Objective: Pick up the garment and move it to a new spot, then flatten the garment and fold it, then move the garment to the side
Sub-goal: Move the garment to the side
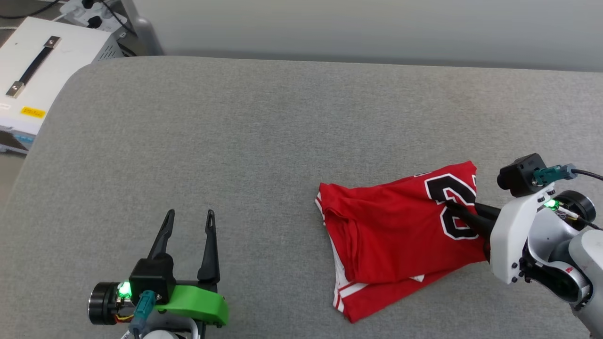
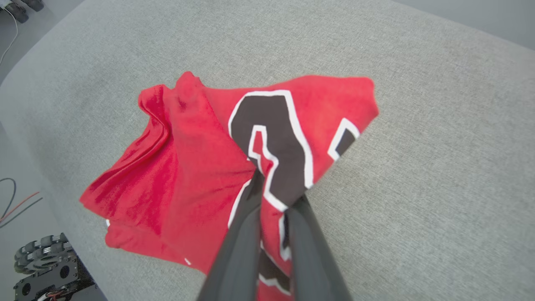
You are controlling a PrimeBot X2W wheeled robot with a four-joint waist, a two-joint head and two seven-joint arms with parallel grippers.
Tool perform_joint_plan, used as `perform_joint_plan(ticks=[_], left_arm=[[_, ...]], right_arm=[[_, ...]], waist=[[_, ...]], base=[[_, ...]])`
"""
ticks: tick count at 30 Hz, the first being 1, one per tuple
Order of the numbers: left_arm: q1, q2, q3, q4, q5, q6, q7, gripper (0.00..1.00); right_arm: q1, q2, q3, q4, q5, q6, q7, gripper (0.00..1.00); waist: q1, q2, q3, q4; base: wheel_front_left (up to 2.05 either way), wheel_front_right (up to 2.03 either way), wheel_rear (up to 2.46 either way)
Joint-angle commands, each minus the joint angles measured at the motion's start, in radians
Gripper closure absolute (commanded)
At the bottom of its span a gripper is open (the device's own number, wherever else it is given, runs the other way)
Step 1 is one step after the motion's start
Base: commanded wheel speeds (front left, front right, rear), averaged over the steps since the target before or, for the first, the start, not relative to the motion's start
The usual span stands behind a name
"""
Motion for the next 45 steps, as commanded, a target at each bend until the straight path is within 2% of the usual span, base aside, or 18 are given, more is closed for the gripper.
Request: perform_joint_plan(ticks=[1, 6, 13, 18, 25, 31, 32, 33, 42, 43, 44, 45], left_arm=[[0.01, -0.004, 0.001, -0.007, -0.008, 0.005, -0.006, 0.0], [0.008, -0.005, 0.005, -0.022, -0.008, 0.01, -0.006, 0.0], [-0.02, 0.005, 0.016, -0.041, 0.002, 0.005, -0.006, 0.0], [-0.061, 0.017, 0.021, -0.059, 0.015, 0.001, -0.006, 0.0], [-0.105, 0.032, 0.014, -0.093, 0.031, -0.006, -0.006, 0.0], [-0.141, 0.043, 0.015, -0.121, 0.035, -0.009, -0.006, 0.0], [-0.155, 0.047, 0.014, -0.133, 0.037, -0.009, -0.006, 0.0], [-0.16, 0.049, 0.014, -0.137, 0.038, -0.009, -0.006, 0.0], [-0.169, 0.058, 0.015, -0.145, 0.038, -0.003, -0.006, 0.0], [-0.167, 0.058, 0.015, -0.14, 0.037, -0.003, -0.006, 0.0], [-0.165, 0.058, 0.014, -0.137, 0.036, -0.002, -0.006, 0.0], [-0.162, 0.057, 0.014, -0.133, 0.035, -0.001, -0.006, 0.0]], right_arm=[[-0.025, -0.016, 0.005, -0.014, -0.008, -0.001, -0.002, 1.0], [-0.065, -0.079, -0.004, -0.05, -0.015, -0.001, 0.014, 1.0], [-0.115, -0.154, -0.06, -0.026, -0.023, -0.001, 0.036, 1.0], [-0.152, -0.204, -0.095, 0.037, -0.039, -0.001, 0.033, 1.0], [-0.22, -0.281, -0.126, 0.201, -0.109, -0.001, -0.002, 1.0], [-0.303, -0.289, -0.172, 0.391, -0.141, -0.001, -0.038, 1.0], [-0.347, -0.292, -0.198, 0.486, -0.162, -0.001, -0.062, 1.0], [-0.363, -0.287, -0.211, 0.518, -0.163, -0.001, -0.072, 1.0], [-0.449, -0.222, -0.261, 0.698, -0.216, -0.001, -0.143, 1.0], [-0.452, -0.212, -0.265, 0.721, -0.224, -0.001, -0.147, 0.75], [-0.453, -0.207, -0.267, 0.738, -0.233, -0.001, -0.153, 0.05], [-0.456, -0.202, -0.267, 0.751, -0.249, -0.001, -0.169, 0.0]], waist=[[0.0, 0.0, -0.007, -0.05], [0.0, 0.0, 0.011, -0.13], [0.0, 0.0, 0.069, -0.23], [0.0, 0.0, 0.138, -0.258], [0.0, 0.0, 0.232, -0.254], [0.0, 0.0, 0.305, -0.239], [0.0, 0.0, 0.334, -0.229], [0.0, 0.0, 0.344, -0.226], [0.0, 0.0, 0.353, -0.22], [0.0, 0.0, 0.344, -0.219], [0.0, 0.0, 0.336, -0.217], [0.0, 0.0, 0.323, -0.216]], base=[[0.0, 0.0, 0.0], [0.0, 0.0, 0.0], [0.0, 0.0, 0.0], [0.0, 0.0, 0.0], [0.0, 0.0, 0.0], [0.0, 0.0, 0.0], [0.0, 0.0, 0.0], [0.0, 0.0, 0.0], [0.0, 0.0, 0.0], [0.0, 0.0, 0.0], [0.0, 0.0, 0.0], [0.0, 0.0, 0.0]])
